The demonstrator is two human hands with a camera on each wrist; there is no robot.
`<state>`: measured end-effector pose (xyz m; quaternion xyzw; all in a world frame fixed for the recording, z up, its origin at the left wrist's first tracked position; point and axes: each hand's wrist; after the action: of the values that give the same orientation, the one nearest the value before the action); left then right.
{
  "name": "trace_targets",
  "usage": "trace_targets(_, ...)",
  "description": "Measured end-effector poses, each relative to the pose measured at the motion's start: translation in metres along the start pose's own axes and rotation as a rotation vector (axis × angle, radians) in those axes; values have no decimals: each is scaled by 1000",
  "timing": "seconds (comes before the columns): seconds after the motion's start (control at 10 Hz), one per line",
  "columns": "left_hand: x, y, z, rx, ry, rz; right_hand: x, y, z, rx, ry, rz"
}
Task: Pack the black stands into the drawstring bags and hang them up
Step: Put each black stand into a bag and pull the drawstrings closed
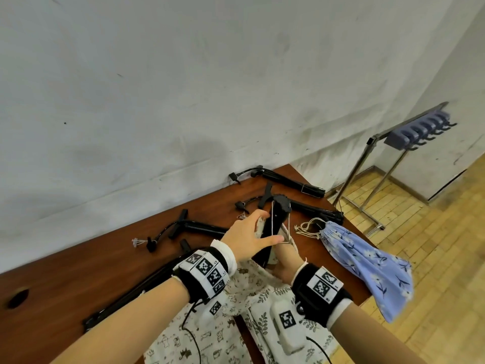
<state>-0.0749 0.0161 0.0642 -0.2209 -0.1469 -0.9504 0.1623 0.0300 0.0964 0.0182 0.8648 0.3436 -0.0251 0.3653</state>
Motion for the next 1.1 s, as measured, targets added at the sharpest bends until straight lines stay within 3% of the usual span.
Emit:
trace_targets(0.1, 6, -8, -9, 15, 56, 103, -8, 23, -10, 25, 90, 66)
trace_targets(0.2, 8, -15, -13, 13, 143, 127, -2, 10, -2, 101, 226, 122)
trace_targets(0.3, 8, -17, -15, -5, 142, 99, -1, 4, 2, 128, 374, 141)
trace_targets(0.4, 14, -15, -18, -24, 89, 62, 16, 9, -1, 109, 678, 128)
trace_targets(0.5, 22, -14, -22, -39, 53, 38, 38, 19, -27, 38, 494, 0)
trace_targets(0.6, 29, -16, -22, -34, 81, 29, 56, 31, -63, 60, 144, -57)
trace_targets(0.7, 32, -18, -21, -30, 107, 31, 69, 28, -81, 109, 144, 118)
trace_targets(0.9, 27, -21, -20, -29, 118, 7, 81, 20, -58, 116, 822, 185)
trace_targets(1.0, 27, -20, -21, -27, 142, -34, 69, 21, -52, 363, 1029, 190)
trace_targets(1.1, 30, -16, -17, -16, 96, -172, 57, 20, -56, 553, 1153, 29)
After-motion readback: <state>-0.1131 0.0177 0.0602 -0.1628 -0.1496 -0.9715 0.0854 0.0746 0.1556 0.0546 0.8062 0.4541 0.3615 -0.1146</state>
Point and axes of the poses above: each hand's wrist, its own y-axis away from the middle knuckle, its own x-axis out of the back of the hand, z = x × y, and after that the axes turned 9 degrees about y, right-handed
